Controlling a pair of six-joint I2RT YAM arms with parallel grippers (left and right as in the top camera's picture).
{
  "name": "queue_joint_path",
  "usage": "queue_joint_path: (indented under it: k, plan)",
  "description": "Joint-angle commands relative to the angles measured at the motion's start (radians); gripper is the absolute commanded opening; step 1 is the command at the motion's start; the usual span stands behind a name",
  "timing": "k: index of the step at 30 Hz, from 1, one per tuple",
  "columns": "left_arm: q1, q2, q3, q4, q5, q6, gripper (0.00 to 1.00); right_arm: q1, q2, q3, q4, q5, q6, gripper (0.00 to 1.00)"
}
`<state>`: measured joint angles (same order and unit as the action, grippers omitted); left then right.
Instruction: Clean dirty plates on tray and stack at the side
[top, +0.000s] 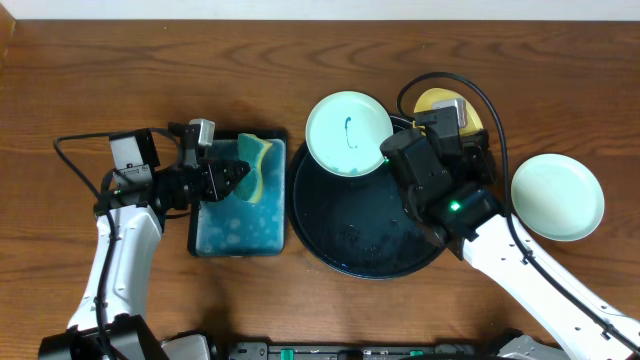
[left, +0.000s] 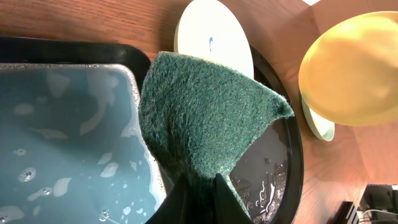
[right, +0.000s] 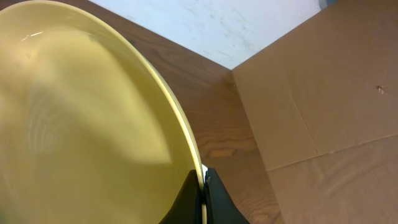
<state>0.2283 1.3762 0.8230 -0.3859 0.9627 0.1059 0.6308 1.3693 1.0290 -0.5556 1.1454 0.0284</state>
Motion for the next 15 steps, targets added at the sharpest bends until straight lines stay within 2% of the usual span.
queue_joint_path:
  k: [1,7,9,11,15]
  plan:
    - [0.006,-0.011,-0.014,-0.002,0.013,0.013,0.07,0.006,-0.019,0.026,0.01,0.033,-0.008,0.01]
    - [0.006,-0.011,-0.014,-0.005,0.012,0.013,0.07,-0.008,-0.019,0.026,0.037,0.061,0.002,0.01]
    - [0.006,-0.011,-0.014,-0.009,0.012,0.013,0.07,-0.032,-0.023,0.026,0.028,0.045,0.066,0.01]
    - [0.006,-0.011,-0.014,-0.014,-0.002,0.013,0.07,-0.072,-0.025,0.026,0.0,-0.05,0.132,0.01]
    - [0.006,-0.011,-0.014,-0.039,-0.06,0.011,0.07,-0.203,-0.027,0.026,-0.089,-0.359,0.293,0.01]
